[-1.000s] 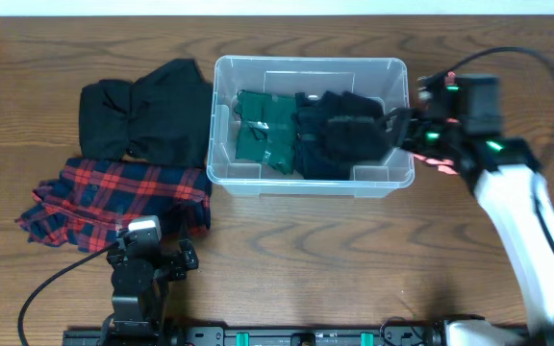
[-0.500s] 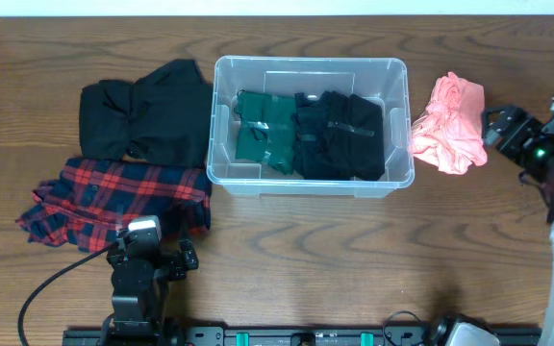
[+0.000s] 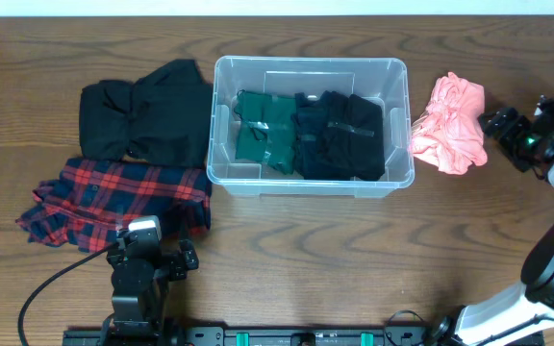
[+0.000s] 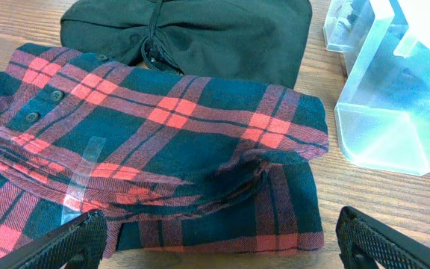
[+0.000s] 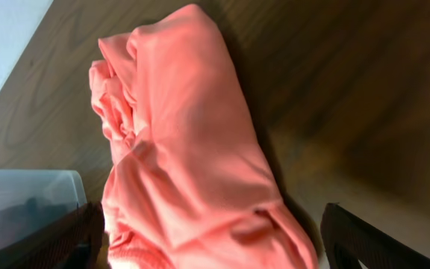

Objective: Pack container
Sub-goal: 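Grasp the pink garment with the right gripper and lift, then lower the pink garment into the bin center and open the gripper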

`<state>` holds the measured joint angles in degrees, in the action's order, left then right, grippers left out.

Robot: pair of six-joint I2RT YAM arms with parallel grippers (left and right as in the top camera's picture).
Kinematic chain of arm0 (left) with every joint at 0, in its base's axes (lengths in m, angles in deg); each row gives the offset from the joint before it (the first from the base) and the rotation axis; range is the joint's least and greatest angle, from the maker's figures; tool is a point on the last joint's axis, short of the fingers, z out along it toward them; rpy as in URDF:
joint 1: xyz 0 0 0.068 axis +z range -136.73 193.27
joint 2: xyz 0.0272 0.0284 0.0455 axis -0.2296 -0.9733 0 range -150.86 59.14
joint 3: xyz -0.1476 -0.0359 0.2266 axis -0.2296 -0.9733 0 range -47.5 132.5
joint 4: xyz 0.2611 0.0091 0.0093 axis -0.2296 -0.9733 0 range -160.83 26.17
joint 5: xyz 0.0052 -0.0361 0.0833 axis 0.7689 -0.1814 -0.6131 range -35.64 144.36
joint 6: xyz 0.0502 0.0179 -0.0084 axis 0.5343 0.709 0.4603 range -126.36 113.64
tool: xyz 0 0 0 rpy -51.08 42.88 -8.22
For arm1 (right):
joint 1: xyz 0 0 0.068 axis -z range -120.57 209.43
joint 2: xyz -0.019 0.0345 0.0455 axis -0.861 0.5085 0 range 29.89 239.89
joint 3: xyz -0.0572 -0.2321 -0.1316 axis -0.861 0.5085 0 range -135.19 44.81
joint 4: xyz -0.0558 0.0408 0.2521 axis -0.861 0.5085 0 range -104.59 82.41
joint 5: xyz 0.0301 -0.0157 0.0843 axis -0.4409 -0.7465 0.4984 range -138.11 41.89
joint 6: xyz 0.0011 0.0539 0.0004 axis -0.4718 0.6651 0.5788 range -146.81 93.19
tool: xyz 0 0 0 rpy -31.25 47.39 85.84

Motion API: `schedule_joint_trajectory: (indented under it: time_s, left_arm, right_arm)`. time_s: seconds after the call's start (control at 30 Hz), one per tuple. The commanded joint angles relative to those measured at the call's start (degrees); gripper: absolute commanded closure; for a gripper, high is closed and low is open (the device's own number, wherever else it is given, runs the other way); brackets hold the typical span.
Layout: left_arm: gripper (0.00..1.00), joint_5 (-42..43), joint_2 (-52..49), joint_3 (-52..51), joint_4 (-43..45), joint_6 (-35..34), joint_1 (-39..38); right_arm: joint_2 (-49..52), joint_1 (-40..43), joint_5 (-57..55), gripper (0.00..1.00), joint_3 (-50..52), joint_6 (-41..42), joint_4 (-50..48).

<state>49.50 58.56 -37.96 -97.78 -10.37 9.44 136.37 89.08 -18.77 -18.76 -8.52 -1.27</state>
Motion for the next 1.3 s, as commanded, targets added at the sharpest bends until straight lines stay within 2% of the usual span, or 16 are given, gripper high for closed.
schedule_joint_trajectory:
  time_s: [0.0,0.1,0.17,0.27,0.3,0.4,0.5,0.57,0.8,1.0,1.13,1.27]
  left_arm:
    - [0.02,-0.2,0.4,-0.8,0.3,0.8,0.3]
    - [0.02,-0.2,0.4,-0.8,0.3,0.8,0.3]
    - [0.02,-0.2,0.4,-0.8,0.3,0.8,0.3]
    - [0.02,-0.2,0.4,-0.8,0.3,0.8,0.3]
    - [0.02,-0.2,0.4,-0.8,0.3,0.8,0.3]
    - [0.02,-0.2,0.4,-0.8,0.3,0.8,0.3]
    - [0.02,-0.2,0.4,-0.8,0.3,0.8,0.3]
    - [0.02,-0.2,0.4,-0.8,0.3,0.8,0.3]
    - [0.02,-0.2,0.4,-0.8,0.3,0.8,0.3]
    - [0.02,-0.2,0.4,-0.8,0.3,0.8,0.3]
    - [0.02,-0.2,0.4,-0.8,0.3,0.8,0.3]
    - [0.02,-0.2,0.4,-0.8,0.3,0.8,0.3]
  right_arm:
    - [4.0,-0.7,3.1,0.11,-0.2,-1.2,-2.4]
    - [7.9,-1.4,3.3,0.13,-0.2,-0.3,-4.7]
    - [9.8,-2.0,4.2,0.18,-0.2,-0.1,-5.5]
    - [11.3,-3.2,6.3,0.39,-0.2,-0.1,-6.1]
    - [11.3,-3.6,6.3,0.52,-0.2,-0.1,-6.0]
    - [10.6,-4.0,6.3,0.76,-0.2,0.9,-5.1]
    - [7.5,-3.4,6.6,0.91,-0.2,3.6,-2.8]
    - [3.6,-2.9,7.7,0.97,-0.2,4.0,-0.6]
    - [-23.0,-4.2,10.2,0.99,-0.2,4.0,11.9]
    - [-41.9,-13.6,13.6,0.99,-0.2,4.3,15.0]
    - [-45.6,-25.2,11.2,0.99,-0.2,9.7,14.4]
    - [-42.0,-37.9,3.1,0.99,-0.1,15.3,10.3]
